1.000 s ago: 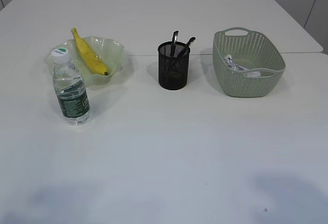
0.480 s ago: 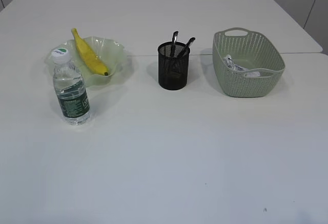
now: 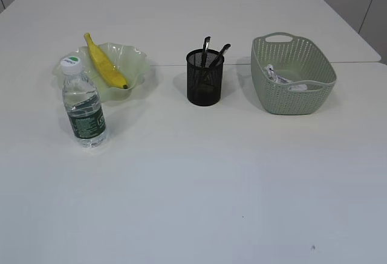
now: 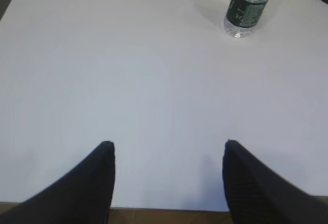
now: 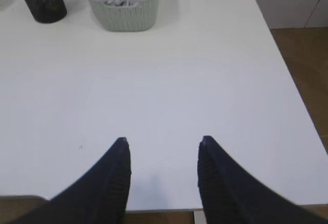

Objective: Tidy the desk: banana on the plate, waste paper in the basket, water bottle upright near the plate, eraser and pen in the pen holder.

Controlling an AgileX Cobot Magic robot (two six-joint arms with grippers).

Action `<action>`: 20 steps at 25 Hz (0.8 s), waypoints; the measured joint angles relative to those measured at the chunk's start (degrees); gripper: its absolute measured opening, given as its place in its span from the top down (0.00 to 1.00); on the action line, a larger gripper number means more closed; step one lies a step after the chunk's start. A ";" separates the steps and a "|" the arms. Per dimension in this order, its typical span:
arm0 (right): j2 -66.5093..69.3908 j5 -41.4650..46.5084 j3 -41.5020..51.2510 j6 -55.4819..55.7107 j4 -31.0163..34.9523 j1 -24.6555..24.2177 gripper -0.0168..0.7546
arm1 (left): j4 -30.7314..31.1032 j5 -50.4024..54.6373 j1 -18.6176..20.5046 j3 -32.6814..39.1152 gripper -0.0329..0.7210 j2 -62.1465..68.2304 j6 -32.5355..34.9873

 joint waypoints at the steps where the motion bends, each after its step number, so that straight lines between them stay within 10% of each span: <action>1: -0.12 0.00 1.20 -0.63 0.90 0.00 0.56 | 0.00 0.00 0.00 0.50 0.34 -0.83 0.04; 20: -0.22 -4.98 10.85 -2.25 2.72 0.00 0.53 | 1.77 -1.74 0.00 2.79 0.34 -2.29 1.10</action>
